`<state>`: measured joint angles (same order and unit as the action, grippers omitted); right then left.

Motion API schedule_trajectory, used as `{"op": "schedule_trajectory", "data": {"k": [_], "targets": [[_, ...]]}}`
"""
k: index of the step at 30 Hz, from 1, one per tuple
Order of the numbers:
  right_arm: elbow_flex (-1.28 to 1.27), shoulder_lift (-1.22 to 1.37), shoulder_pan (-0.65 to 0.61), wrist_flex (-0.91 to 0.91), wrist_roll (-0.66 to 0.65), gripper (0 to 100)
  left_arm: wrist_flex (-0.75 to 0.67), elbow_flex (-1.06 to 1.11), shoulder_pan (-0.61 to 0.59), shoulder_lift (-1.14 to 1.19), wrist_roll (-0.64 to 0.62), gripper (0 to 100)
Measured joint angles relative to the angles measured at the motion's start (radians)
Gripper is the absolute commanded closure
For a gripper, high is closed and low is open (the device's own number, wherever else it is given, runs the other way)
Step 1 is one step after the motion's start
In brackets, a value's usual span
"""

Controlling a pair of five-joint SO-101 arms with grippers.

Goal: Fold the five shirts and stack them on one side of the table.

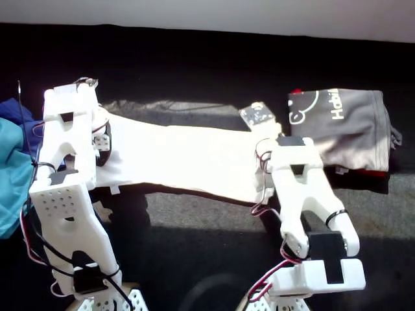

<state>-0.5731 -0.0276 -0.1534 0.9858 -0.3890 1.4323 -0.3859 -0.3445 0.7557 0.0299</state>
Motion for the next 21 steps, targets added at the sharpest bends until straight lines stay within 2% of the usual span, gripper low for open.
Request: {"op": "schedule_trajectory", "data": {"k": [6, 11, 16, 18, 21], "targets": [[0.112, -0.026, 0.032, 0.147, -0.009, 99.1, 0.0, 0.0, 0.0, 0.0, 0.0, 99], [0.169, -0.212, -0.014, 0.253, -0.009, 99.1, 0.011, -0.034, 0.0, 0.003, 0.0, 99], [0.15, -0.367, -0.051, 0.313, -0.009, 99.1, 0.184, -0.224, -0.006, 0.011, 0.0, 99], [0.12, -0.382, -0.051, 0.316, -0.009, 99.1, 0.255, -0.341, -0.025, 0.009, 0.0, 96], [0.081, -0.393, -0.051, 0.318, -0.009, 99.1, 0.29, -0.457, -0.074, 0.009, -0.038, 83]]}}
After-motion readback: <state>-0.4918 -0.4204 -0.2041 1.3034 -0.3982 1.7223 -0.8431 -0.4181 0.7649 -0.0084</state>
